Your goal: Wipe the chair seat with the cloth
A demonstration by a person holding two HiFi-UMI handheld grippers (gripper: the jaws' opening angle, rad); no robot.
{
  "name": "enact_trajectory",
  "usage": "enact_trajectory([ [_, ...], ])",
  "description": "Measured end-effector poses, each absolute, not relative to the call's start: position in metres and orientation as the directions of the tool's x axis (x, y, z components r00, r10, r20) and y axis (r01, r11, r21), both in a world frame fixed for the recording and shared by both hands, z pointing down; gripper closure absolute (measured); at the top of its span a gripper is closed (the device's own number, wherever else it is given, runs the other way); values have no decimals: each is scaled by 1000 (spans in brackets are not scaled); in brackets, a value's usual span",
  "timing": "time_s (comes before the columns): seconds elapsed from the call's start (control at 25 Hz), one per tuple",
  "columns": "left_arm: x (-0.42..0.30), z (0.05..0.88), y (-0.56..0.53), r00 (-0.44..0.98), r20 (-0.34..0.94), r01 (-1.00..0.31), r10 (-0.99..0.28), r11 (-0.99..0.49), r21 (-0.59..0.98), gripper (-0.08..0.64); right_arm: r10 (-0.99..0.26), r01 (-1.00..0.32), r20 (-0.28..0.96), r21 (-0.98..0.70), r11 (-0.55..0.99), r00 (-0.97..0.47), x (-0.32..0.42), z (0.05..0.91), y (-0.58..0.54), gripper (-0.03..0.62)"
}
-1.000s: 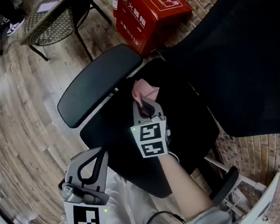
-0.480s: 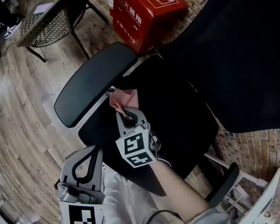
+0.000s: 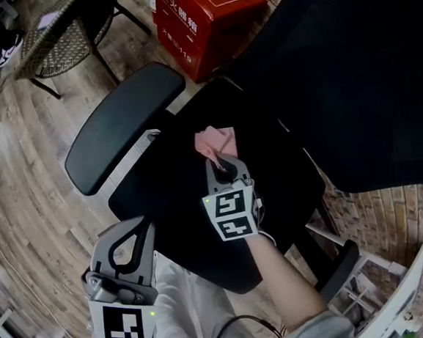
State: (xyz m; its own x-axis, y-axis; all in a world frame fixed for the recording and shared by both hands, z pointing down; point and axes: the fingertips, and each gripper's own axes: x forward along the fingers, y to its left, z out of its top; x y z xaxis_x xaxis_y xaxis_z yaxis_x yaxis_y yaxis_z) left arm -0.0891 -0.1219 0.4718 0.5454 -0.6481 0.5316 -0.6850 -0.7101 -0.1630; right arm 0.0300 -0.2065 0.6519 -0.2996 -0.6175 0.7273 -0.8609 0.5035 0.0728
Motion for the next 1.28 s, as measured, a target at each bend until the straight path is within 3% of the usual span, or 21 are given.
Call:
enact_trajectory([
  [0.76,-46,481,-140,598,517,-642,-612,-752,-148,541,-633,-970,762,233,71,137,267,657,-183,537],
  [0.96,-52,486,-144,592,517,-651,-618,-745,-145,541,-618,-973,774,224,63,138,264,660,-178,537],
  [1.28,-75,497,-142,566,523,-676,-637,-722,-148,541,-623,-979,782,154,131,39,198,667,-170,537],
])
